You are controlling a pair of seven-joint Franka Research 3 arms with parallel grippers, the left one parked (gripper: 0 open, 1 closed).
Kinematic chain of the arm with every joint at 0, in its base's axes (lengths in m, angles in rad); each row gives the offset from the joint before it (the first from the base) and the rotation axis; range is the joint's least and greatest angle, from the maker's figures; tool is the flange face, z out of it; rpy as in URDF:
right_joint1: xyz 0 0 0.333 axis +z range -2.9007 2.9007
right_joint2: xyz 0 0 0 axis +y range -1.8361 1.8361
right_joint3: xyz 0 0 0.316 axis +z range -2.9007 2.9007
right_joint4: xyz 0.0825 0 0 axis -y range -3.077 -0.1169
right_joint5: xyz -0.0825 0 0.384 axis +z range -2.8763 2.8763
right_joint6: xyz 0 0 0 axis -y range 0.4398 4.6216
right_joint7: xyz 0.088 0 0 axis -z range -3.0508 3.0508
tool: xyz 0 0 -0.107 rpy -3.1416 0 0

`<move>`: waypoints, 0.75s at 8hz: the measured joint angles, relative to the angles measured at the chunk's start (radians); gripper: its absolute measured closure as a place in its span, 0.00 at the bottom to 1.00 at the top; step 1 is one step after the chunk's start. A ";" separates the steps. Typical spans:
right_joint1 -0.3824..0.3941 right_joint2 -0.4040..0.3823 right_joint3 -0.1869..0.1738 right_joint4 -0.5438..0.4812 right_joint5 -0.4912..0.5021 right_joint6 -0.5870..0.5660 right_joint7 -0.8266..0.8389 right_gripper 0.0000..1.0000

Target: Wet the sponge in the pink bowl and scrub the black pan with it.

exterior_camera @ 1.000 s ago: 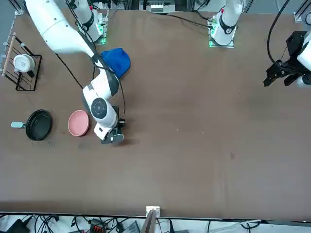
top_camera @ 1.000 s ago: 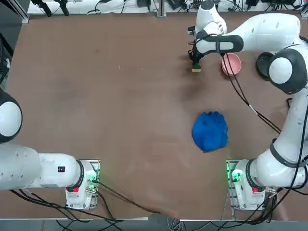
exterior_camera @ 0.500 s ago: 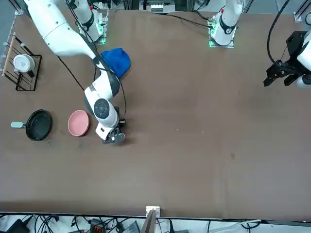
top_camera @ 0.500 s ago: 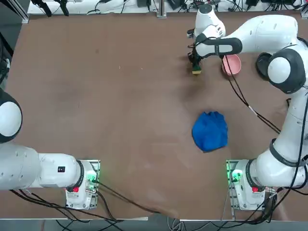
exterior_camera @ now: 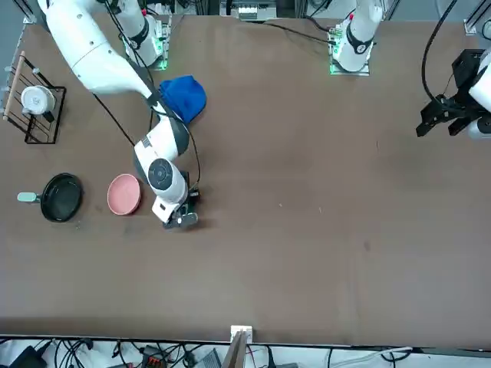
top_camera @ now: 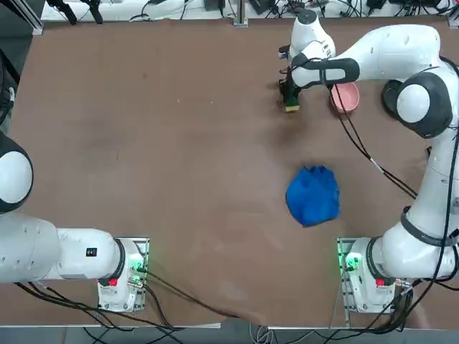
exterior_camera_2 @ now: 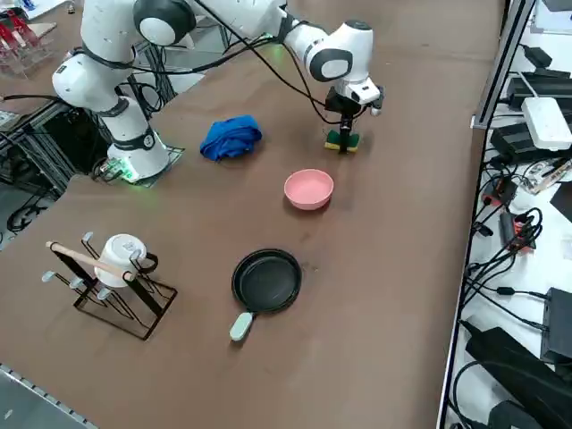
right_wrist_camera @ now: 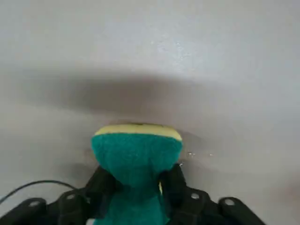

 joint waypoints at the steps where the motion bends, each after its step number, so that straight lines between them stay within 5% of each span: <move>1: -0.003 -0.001 -0.002 0.003 0.000 0.000 0.003 0.21; 2: -0.013 -0.009 -0.002 0.013 0.000 -0.004 0.004 0.04; 6: -0.095 -0.237 0.000 0.055 -0.001 -0.195 -0.003 0.00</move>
